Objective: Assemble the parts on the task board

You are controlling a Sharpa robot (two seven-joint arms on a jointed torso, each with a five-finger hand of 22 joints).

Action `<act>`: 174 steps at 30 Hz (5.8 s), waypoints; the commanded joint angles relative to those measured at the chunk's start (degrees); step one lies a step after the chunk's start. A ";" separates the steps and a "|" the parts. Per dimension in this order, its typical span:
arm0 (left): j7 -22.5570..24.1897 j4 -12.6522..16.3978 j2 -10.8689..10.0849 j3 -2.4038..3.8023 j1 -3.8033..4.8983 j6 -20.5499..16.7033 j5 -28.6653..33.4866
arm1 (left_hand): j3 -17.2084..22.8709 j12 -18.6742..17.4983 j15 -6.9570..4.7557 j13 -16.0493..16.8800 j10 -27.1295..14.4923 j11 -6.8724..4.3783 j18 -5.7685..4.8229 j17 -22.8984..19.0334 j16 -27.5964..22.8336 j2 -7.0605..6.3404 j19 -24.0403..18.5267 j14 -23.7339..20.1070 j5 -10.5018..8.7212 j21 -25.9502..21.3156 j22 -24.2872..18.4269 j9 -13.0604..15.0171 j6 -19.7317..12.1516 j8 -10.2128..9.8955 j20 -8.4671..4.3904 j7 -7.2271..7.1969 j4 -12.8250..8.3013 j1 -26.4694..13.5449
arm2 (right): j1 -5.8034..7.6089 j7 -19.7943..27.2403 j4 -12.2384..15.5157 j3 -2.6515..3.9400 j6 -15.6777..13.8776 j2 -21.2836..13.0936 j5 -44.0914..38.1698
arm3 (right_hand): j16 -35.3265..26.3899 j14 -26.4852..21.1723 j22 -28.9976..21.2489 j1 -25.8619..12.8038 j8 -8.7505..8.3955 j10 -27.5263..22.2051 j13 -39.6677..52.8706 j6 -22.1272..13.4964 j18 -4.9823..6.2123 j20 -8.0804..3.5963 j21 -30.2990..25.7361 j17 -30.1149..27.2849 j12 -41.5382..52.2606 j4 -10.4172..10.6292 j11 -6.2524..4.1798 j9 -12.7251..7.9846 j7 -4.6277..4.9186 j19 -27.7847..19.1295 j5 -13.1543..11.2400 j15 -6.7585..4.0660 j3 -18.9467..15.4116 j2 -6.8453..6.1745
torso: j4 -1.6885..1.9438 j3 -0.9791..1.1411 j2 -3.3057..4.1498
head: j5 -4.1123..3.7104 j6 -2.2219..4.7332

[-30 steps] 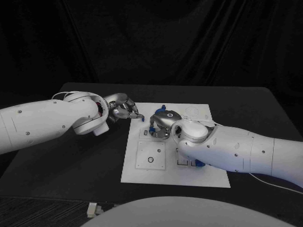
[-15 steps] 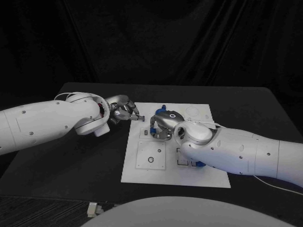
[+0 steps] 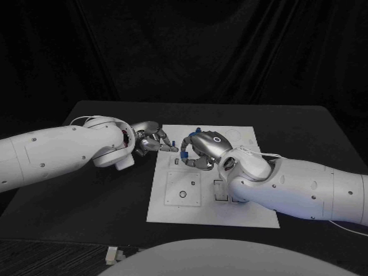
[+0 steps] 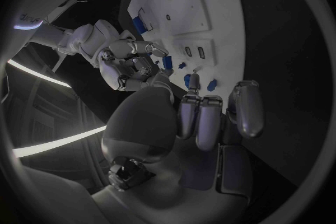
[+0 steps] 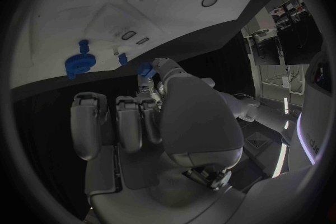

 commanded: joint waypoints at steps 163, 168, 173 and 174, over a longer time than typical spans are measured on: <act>-30.90 -15.45 25.03 0.12 6.10 26.23 5.23 | 42.68 0.18 -2.46 3.73 0.94 -2.78 0.34 8.79 0.57 -7.93 2.58 2.94 19.60 -2.92 9.94 9.24 5.61 15.00 -2.20 -3.21 -14.06 -3.15 | 4.32 -0.49 21.40 -0.02 -3.55 -29.63 -3.82 | 0.15 5.95 12.13 -0.27 -3.30 5.96 15.08 -7.45 1.31 -0.75 -4.05 15.05 0.20 4.37 -0.87 -3.42 0.71 1.63 -22.55 -0.82 -2.67 -1.04 | 0.08 0.03 0.00 | 0.82 -0.01; -30.92 -16.06 25.32 0.11 5.93 25.41 5.23 | 42.80 0.14 -2.50 3.67 0.93 -2.81 0.35 8.73 0.53 -7.82 2.61 2.94 19.49 -2.97 9.92 9.38 5.53 14.93 -2.26 -3.22 -14.27 -3.55 | 4.13 -0.44 21.23 -0.02 -3.66 -29.71 -3.33 | 0.13 5.94 12.12 -0.16 -3.27 5.96 15.08 -7.43 1.32 -0.75 -4.09 14.99 0.20 4.42 -0.89 -3.44 0.70 1.61 -22.49 -0.83 -2.66 -1.00 | 0.03 0.06 0.01 | 0.90 -0.01; -30.90 -16.18 25.43 0.11 5.68 24.54 5.23 | 42.92 0.36 -2.53 3.96 1.15 -2.83 0.28 8.97 0.68 -7.69 2.80 3.08 19.37 -2.69 10.01 9.47 5.36 14.80 -2.29 -3.21 -14.49 -3.74 | 3.96 -0.37 21.02 -0.02 -3.72 -29.61 -3.05 | 0.13 5.94 12.11 -0.04 -3.26 5.96 15.08 -7.42 1.33 -0.76 -4.13 15.00 0.20 4.46 -0.90 -3.46 0.69 1.60 -22.44 -0.84 -2.65 -0.98 | 0.03 0.03 0.03 | 1.23 -0.01; -30.90 -16.23 25.46 0.11 5.61 24.39 5.23 | 42.92 0.37 -2.53 3.97 1.15 -2.83 0.28 8.97 0.68 -7.69 2.80 3.08 19.36 -2.68 10.01 9.47 5.35 14.80 -2.29 -3.22 -14.50 -3.74 | 3.93 -0.36 20.99 -0.02 -3.72 -29.58 -3.02 | 0.13 5.94 12.11 -0.04 -3.26 5.96 15.08 -7.42 1.33 -0.76 -4.13 15.00 0.20 4.46 -0.90 -3.46 0.69 1.60 -22.44 -0.84 -2.65 -0.98 | 0.03 0.03 0.03 | 1.28 -0.01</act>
